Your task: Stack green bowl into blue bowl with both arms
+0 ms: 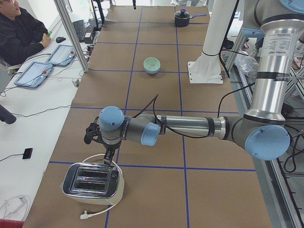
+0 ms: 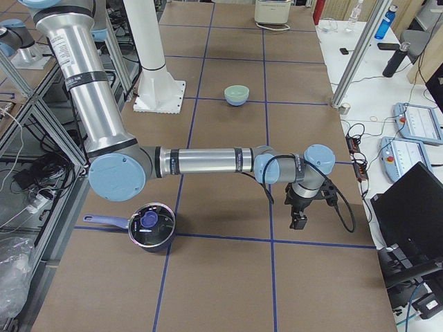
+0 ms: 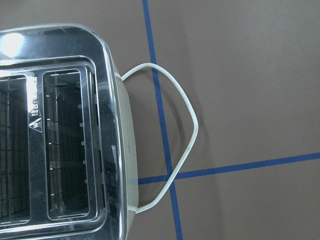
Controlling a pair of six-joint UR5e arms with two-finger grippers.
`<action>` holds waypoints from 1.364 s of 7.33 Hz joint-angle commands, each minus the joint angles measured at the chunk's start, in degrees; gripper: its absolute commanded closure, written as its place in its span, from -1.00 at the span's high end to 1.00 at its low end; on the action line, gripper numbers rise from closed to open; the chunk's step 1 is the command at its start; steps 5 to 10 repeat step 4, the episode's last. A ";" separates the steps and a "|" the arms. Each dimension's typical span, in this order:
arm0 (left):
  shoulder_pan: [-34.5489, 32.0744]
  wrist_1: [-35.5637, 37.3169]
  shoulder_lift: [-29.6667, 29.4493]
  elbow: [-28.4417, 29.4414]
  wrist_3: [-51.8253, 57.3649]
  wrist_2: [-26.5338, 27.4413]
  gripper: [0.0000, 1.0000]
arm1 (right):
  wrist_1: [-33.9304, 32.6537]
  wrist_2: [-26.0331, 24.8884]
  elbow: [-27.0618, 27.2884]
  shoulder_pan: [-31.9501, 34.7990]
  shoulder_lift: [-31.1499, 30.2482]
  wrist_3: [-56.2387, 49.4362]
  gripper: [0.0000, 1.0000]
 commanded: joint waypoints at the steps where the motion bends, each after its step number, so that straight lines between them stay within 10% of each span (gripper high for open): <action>1: -0.20 0.00 0.04 0.19 0.13 0.01 0.96 | 0.33 -0.03 0.06 -0.20 0.26 -0.38 1.00; 10: -0.11 -0.27 0.04 0.19 0.13 0.01 0.96 | 0.33 -0.03 -0.02 -0.20 0.26 -0.29 1.00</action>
